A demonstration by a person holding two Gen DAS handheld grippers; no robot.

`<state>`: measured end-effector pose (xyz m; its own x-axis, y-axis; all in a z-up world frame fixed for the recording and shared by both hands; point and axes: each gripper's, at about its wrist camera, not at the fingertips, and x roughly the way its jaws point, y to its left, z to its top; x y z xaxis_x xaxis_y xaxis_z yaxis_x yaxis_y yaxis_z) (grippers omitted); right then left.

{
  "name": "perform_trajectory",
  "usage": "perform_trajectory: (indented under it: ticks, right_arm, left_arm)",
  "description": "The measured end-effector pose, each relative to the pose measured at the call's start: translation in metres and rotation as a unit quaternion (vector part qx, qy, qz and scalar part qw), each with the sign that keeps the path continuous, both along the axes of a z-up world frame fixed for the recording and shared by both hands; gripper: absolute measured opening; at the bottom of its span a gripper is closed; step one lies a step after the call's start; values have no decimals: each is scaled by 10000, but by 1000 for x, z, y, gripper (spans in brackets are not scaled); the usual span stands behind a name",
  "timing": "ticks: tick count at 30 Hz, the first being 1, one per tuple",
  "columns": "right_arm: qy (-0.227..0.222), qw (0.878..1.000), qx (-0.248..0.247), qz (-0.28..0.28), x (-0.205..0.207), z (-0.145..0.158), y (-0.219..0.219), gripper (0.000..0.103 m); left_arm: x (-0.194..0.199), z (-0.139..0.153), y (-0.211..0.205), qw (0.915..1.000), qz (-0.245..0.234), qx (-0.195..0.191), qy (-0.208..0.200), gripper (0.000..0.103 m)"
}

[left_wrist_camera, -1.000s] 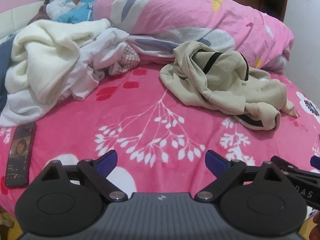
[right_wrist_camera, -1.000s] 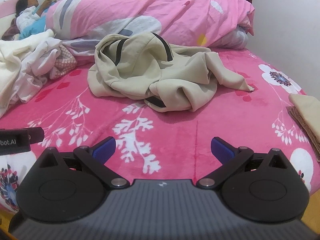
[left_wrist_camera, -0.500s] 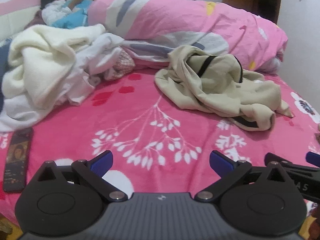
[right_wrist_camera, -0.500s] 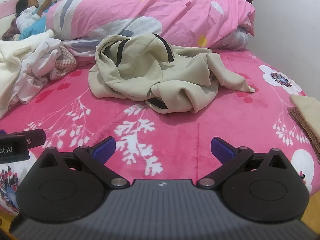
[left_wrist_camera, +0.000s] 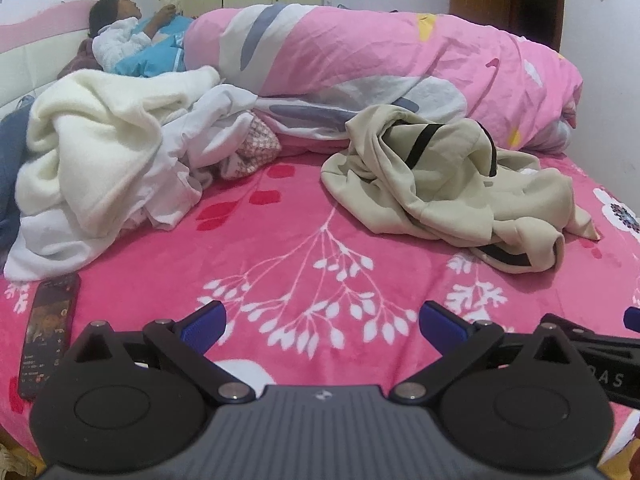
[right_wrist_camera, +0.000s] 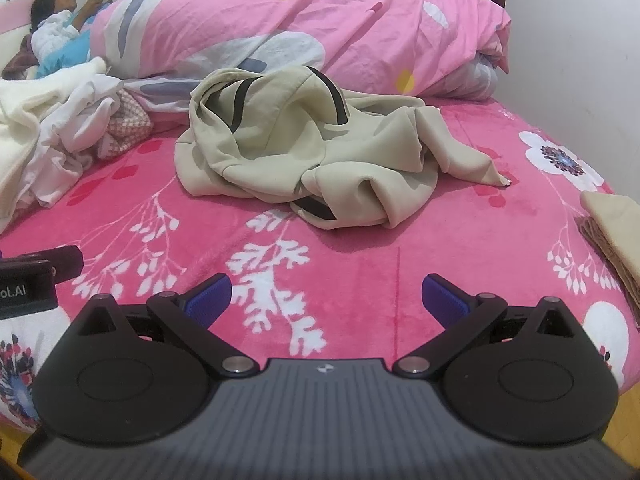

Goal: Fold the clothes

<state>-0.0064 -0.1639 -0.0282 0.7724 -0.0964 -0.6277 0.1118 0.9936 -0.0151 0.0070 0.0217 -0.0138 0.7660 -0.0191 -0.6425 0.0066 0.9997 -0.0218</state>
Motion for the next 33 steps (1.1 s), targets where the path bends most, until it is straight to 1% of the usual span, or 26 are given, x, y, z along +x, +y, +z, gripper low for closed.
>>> perform_trajectory:
  ticks: [25, 33]
  right_arm:
    - [121, 9999, -31, 71, 12, -7, 4, 102]
    - [144, 9999, -9, 72, 15, -11, 4, 102]
  left_arm:
    - [11, -8, 4, 9999, -4, 101, 37, 103]
    - [16, -14, 4, 9999, -64, 73, 106, 103]
